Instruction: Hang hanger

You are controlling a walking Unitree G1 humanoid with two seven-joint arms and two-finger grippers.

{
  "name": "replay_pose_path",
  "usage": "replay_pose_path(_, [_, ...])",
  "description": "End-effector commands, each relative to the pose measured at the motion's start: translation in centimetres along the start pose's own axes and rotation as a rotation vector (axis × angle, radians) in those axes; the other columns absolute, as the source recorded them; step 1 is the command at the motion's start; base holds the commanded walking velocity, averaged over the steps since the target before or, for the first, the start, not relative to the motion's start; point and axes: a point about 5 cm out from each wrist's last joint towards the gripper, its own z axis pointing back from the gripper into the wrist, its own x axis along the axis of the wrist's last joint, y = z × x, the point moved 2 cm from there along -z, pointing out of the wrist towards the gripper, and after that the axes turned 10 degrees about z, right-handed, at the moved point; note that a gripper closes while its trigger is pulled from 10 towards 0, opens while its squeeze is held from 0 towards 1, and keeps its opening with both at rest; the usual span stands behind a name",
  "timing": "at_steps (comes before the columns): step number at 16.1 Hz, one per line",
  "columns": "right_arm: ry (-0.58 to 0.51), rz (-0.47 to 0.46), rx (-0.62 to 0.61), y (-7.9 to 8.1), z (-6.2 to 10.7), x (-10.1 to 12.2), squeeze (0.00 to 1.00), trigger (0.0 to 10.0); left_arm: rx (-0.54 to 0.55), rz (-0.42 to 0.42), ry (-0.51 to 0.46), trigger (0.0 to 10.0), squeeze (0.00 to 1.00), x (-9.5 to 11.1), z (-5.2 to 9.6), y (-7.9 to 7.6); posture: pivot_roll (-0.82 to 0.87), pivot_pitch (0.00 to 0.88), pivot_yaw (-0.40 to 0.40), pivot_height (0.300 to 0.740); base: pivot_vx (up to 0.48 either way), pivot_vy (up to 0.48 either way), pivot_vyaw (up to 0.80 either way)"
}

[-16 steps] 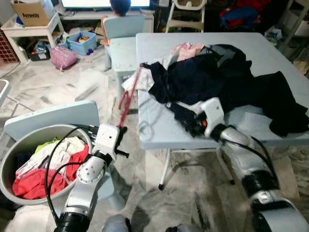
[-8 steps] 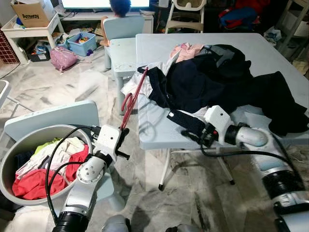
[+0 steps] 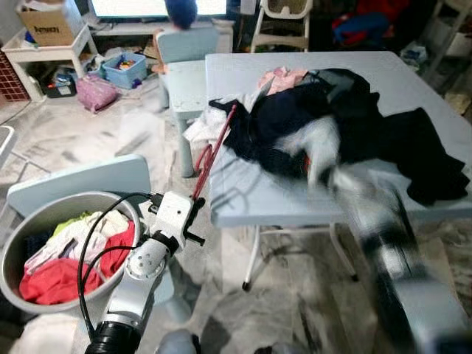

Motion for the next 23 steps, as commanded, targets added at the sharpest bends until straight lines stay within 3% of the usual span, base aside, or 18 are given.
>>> replay_pose_path(1, [-0.033,-0.157,-0.269,-3.3,-0.2,1.9,0.13,0.0,0.014,-0.011,0.008,10.0,0.0,0.0,0.1,0.3,0.01,0.0,-0.025,0.74,0.0,0.0,0.0])
replay_pose_path(2, [-0.085,-0.231,-0.479,-6.2,0.4,3.5,0.03,0.0,0.035,-0.003,0.009,10.0,0.0,-0.1,0.3,0.6,0.02,0.0,-0.031,0.74,0.0,0.0,0.0])
replay_pose_path(3, [-0.135,-0.292,-0.691,-9.4,1.8,4.8,0.0,0.0,0.051,0.003,0.01,10.0,0.0,-0.2,0.5,0.8,0.02,0.0,-0.036,0.74,0.0,0.0,0.0])
replay_pose_path(4, [-0.174,-0.238,-0.792,-11.2,2.8,6.1,0.0,0.0,0.068,0.009,0.008,10.0,0.0,-0.2,0.6,1.0,0.03,0.0,-0.044,0.74,0.0,0.0,0.0])
replay_pose_path(5, [-0.209,-0.188,-0.843,-12.4,3.4,7.6,0.0,0.0,0.08,0.024,0.007,10.0,0.0,-0.3,0.7,1.1,0.03,0.0,-0.044,0.74,0.0,0.0,0.0])
replay_pose_path(7, [-0.155,-0.119,-0.834,-12.6,3.4,6.9,0.0,0.0,0.075,0.022,0.011,10.0,0.0,-0.4,0.7,0.9,0.03,0.0,-0.048,0.74,0.0,0.0,0.0])
replay_pose_path(8, [-0.06,-0.092,-0.799,-11.9,3.0,4.9,0.0,4.7,0.064,0.02,0.015,10.0,0.0,-0.5,0.6,0.6,0.03,0.0,-0.048,0.74,0.0,0.0,0.0])
replay_pose_path(9, [0.101,-0.081,-0.748,-10.5,2.7,1.3,0.0,10.0,0.055,0.022,0.016,10.0,0.0,-0.5,0.4,0.3,0.03,0.0,-0.048,0.74,0.0,0.0,0.0])
replay_pose_path(10, [0.14,-0.102,-0.719,-9.9,2.7,0.0,0.0,10.0,0.054,0.021,0.015,10.0,0.0,-0.4,0.4,0.3,0.03,0.0,-0.048,0.74,0.0,0.0,0.0])
replay_pose_path(12, [-0.009,-0.092,-0.662,-9.6,2.5,1.2,1.0,10.0,0.055,0.018,0.011,10.0,0.0,-0.3,0.4,0.3,0.02,0.0,-0.041,0.74,0.0,0.0,0.0])
replay_pose_path(15, [-0.195,0.092,-0.528,-8.7,3.1,2.8,1.0,10.0,0.1,0.025,-0.034,10.0,0.0,0.5,0.7,1.5,0.02,0.0,-0.042,0.74,0.0,0.0,0.0])
replay_pose_path(17, [-0.248,0.17,-0.479,-8.2,4.2,2.3,1.0,10.0,0.165,0.017,-0.088,10.0,0.0,1.4,0.7,2.3,0.01,0.0,-0.036,0.74,0.0,0.0,0.0])
replay_pose_path(19, [-0.304,0.238,-0.417,-6.9,5.6,1.6,1.0,10.0,0.146,0.025,-0.116,10.0,0.0,2.4,0.3,1.9,0.01,0.0,-0.027,0.74,0.0,0.0,0.0])
replay_pose_path(22, [-0.299,0.22,-0.35,-5.5,6.8,0.2,1.0,10.0,0.134,0.016,-0.128,10.0,0.0,2.8,0.1,2.1,0.0,0.0,-0.016,0.74,0.0,0.0,0.0])
replay_pose_path(23, [-0.281,0.207,-0.331,-5.0,7.2,-0.4,0.0,10.0,0.136,0.012,-0.126,10.0,0.0,2.8,0.1,2.2,0.0,0.0,-0.015,0.74,0.0,0.0,0.0])
